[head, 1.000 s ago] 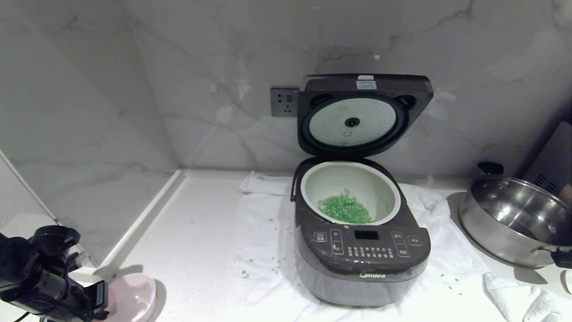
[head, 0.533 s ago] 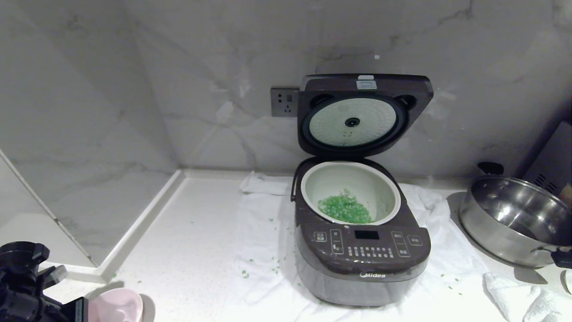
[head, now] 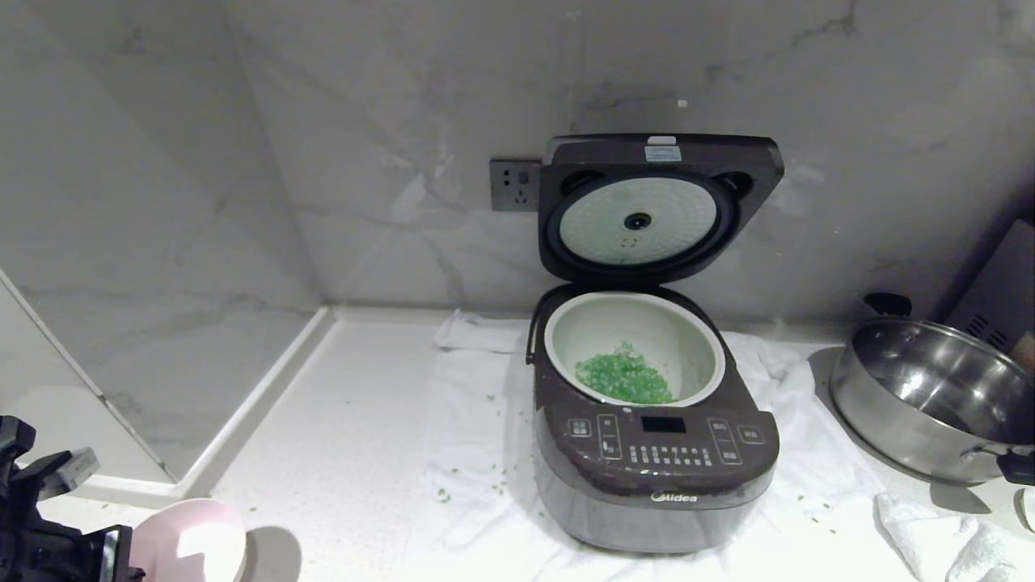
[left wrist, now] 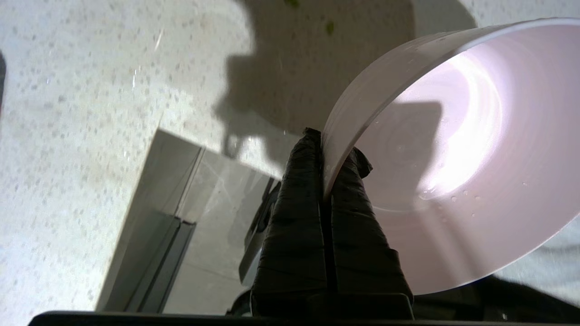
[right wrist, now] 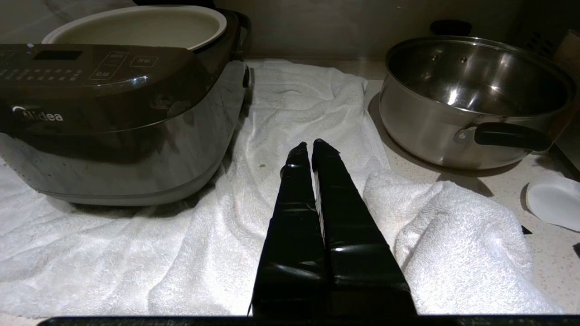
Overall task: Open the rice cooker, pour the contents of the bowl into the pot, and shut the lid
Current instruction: Pick up the bowl on the table, then fill a bowl with water from the tap
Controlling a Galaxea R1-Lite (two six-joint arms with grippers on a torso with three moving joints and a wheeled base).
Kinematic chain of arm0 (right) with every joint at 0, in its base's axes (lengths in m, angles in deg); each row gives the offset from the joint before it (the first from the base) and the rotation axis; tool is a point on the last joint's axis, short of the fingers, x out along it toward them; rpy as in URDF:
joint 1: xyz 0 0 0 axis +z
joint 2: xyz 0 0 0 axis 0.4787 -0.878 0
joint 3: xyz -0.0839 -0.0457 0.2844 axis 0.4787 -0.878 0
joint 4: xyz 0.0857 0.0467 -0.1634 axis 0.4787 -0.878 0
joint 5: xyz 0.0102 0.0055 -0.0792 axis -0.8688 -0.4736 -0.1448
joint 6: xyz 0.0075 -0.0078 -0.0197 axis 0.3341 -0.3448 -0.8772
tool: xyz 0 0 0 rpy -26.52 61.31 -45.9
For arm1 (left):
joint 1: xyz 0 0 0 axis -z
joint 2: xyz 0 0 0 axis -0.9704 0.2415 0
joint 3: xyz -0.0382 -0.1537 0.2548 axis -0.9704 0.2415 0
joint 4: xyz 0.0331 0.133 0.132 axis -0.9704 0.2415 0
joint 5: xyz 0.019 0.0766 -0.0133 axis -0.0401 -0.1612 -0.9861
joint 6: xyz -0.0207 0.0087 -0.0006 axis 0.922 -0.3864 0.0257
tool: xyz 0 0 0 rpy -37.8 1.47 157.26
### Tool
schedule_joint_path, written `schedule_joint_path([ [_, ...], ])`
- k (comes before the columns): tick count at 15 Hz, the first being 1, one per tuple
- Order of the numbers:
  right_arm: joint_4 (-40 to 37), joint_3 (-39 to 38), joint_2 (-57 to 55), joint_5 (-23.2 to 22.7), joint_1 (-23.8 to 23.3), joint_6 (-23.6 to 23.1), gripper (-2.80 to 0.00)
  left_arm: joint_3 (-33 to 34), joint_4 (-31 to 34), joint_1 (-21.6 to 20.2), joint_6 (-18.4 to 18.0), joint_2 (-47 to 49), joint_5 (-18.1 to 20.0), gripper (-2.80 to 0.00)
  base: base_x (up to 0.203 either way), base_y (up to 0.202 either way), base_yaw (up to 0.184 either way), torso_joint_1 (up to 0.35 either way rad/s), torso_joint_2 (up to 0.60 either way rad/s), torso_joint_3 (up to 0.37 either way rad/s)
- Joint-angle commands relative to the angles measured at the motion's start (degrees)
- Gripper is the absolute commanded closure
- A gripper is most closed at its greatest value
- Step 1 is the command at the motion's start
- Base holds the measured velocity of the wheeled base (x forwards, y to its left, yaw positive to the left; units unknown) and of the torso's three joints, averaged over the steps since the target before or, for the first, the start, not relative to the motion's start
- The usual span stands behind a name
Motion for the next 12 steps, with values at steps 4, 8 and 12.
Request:
schedule_joint_path([
  [4, 0.1, -0.1, 0.0, 0.0, 0.0, 0.0, 0.0, -1.8, 7.1, -0.1, -3.7, -6.9, -0.3, 0.0, -0.034, 0.0, 0.0, 0.001, 0.0, 0.0],
  [8, 0.1, -0.1, 0.0, 0.0, 0.0, 0.0, 0.0, -2.1, 7.1, -0.1, -3.1, -8.0, -0.1, 0.0, -0.194, 0.0, -0.003, -0.003, 0.0, 0.006],
  [12, 0.0, -0.1, 0.0, 0.0, 0.1, 0.0, 0.0, -1.7, 7.2, -0.2, -3.1, -10.8, 0.1, 0.0, -0.052, 0.0, -0.001, -0.003, 0.0, 0.001],
])
